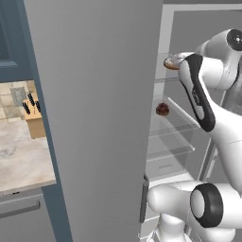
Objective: Take the donut and cake from the fridge and place them on the empty tray on the dining counter.
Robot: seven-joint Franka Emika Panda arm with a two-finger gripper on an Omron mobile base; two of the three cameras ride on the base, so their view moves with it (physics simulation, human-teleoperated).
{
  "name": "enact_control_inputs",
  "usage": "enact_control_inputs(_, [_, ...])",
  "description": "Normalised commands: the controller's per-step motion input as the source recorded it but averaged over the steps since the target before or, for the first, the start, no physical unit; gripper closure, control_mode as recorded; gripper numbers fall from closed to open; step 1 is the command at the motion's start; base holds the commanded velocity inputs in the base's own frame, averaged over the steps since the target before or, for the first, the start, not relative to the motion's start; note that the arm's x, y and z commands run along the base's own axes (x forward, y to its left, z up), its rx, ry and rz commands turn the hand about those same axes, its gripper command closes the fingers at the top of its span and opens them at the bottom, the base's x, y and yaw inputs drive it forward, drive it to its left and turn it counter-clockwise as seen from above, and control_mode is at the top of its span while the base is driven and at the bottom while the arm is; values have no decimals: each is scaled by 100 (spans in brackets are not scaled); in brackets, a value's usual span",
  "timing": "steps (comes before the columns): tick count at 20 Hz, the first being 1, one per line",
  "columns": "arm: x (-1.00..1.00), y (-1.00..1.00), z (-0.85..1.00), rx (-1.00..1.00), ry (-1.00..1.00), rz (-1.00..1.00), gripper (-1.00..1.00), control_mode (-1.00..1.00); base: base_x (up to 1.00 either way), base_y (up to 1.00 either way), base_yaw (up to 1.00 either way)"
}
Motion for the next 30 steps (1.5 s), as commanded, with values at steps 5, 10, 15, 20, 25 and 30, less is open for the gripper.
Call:
enact_control_inputs(5, [27, 0, 0, -1, -1, 5, -100, -100, 0, 0, 0])
enact_control_inputs(10, [33, 0, 0, -2, -3, 5, -100, -100, 0, 0, 0])
enact_control_inputs(15, [47, 0, 0, -4, 0, 4, -100, -100, 0, 0, 0])
enact_control_inputs(20, [53, -4, 0, 0, 4, 5, -100, -100, 0, 0, 0])
enact_control_inputs(25, [49, -13, -2, 1, 12, 7, -100, -100, 0, 0, 0])
enact_control_inputs(30, [40, -2, 0, 0, 7, 4, -100, -100, 0, 0, 0])
